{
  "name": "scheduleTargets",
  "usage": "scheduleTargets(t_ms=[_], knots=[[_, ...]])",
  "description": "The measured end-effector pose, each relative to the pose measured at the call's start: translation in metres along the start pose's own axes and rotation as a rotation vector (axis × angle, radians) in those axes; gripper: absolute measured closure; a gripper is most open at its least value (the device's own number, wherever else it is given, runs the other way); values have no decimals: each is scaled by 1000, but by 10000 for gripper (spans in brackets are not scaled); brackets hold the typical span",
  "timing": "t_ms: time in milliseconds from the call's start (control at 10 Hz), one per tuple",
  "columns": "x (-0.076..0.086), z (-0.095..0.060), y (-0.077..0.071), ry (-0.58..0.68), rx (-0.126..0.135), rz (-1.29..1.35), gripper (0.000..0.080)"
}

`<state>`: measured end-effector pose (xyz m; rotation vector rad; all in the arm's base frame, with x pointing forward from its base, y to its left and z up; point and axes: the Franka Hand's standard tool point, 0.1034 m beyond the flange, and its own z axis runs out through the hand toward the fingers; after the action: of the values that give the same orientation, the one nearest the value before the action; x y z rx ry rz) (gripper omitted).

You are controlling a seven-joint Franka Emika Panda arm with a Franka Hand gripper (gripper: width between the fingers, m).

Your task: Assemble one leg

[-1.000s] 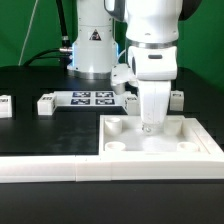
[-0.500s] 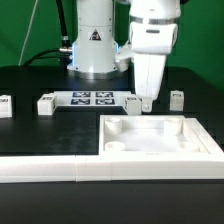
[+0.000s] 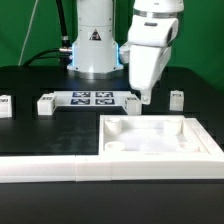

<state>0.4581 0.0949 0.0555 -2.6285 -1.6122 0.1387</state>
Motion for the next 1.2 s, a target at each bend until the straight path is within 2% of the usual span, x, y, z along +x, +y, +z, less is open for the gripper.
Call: scheduleTargets(t_ms=[100, 200, 300, 500, 700, 800, 1200], knots=[[-1, 1, -1, -2, 2, 94, 150], [-3, 4, -9, 2, 11, 298, 150], [-2, 5, -20, -3, 10, 470, 150], [10, 8, -39, -16, 10, 707, 150], [21, 10, -51, -16, 28, 932, 150], [29, 11, -59, -10, 46, 1056, 150], [34, 12, -66, -15, 80, 1413, 150]])
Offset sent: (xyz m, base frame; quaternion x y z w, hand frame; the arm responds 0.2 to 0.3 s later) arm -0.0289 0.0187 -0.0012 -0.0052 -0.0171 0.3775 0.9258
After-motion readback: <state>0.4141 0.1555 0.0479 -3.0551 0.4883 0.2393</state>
